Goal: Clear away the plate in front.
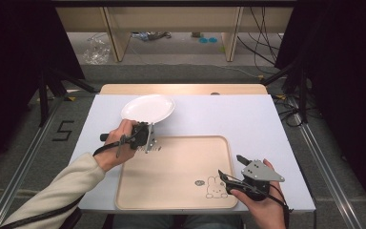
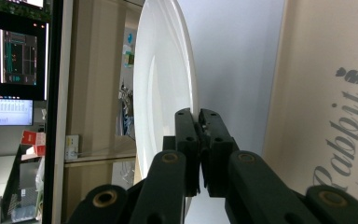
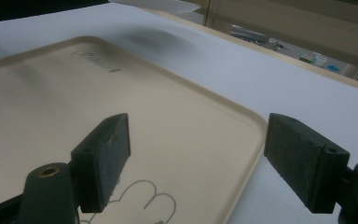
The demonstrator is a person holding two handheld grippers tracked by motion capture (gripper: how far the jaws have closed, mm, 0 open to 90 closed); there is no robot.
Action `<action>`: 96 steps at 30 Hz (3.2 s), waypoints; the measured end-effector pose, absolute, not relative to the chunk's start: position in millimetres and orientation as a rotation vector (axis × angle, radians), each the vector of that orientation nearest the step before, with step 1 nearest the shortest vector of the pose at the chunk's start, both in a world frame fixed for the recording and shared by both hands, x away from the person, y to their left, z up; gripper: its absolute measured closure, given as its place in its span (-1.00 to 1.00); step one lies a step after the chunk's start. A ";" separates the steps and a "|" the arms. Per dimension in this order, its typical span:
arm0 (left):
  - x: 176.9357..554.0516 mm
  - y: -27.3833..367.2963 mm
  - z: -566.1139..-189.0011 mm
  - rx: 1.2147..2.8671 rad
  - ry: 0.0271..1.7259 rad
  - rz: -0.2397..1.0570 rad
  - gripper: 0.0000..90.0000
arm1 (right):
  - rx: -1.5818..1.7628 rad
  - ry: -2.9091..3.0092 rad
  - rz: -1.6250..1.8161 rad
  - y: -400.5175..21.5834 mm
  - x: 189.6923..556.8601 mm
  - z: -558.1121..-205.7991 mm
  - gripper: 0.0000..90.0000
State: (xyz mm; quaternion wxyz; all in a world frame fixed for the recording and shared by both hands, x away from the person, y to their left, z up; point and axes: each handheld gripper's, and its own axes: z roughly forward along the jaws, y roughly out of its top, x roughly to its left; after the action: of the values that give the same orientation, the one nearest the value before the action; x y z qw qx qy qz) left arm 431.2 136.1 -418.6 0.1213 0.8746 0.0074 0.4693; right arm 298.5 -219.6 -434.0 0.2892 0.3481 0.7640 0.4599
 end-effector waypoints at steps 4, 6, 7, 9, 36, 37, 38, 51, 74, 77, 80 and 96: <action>424.0 136.3 -417.4 2.544 0.002 1.374 0.93 | 0.932 2.037 1.228 -219.8 298.4 -434.0 -0.48; 421.3 136.5 -416.6 2.543 -0.006 1.371 0.92 | 0.931 2.037 1.228 -219.7 298.4 -434.0 -0.48; 420.0 136.7 -416.2 2.540 -0.005 1.372 0.92 | 0.928 2.037 1.227 -219.7 298.4 -433.9 -0.47; 417.1 136.9 -415.3 2.534 -0.005 1.378 0.92 | 0.930 2.039 1.220 -219.8 298.2 -433.6 -0.48; 385.2 137.3 -404.1 2.502 -0.058 1.398 0.92 | 0.947 2.033 1.237 -219.3 297.3 -432.8 -0.48; 384.0 137.0 -403.2 2.499 -0.073 1.402 0.92 | 0.944 2.034 1.235 -219.2 297.3 -432.8 -0.48; 382.5 137.0 -403.6 2.496 -0.065 1.400 0.92 | 0.944 2.033 1.234 -219.1 297.4 -432.8 -0.47; 369.0 132.6 -398.9 2.466 -0.102 1.399 0.91 | 0.931 2.017 1.237 -219.9 298.5 -433.0 -0.47; 342.8 124.9 -393.8 2.457 -0.165 1.382 0.91 | 0.947 2.026 1.241 -219.2 297.7 -433.0 -0.47; 339.8 124.2 -393.4 2.451 -0.171 1.380 0.91 | 0.947 2.026 1.241 -219.2 297.7 -433.1 -0.47; 336.5 123.4 -392.7 2.450 -0.177 1.380 0.91 | 0.949 2.028 1.241 -219.2 297.7 -433.0 -0.47; 321.7 119.1 -393.0 2.443 -0.212 1.361 0.91 | 0.934 2.018 1.238 -219.8 298.8 -433.2 -0.47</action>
State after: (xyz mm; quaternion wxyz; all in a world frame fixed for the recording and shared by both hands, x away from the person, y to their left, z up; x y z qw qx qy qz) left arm 321.7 119.1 -393.0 0.1675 0.8588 -0.0744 0.4784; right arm 298.8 -219.8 -433.2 0.2940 0.3507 0.7580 0.4648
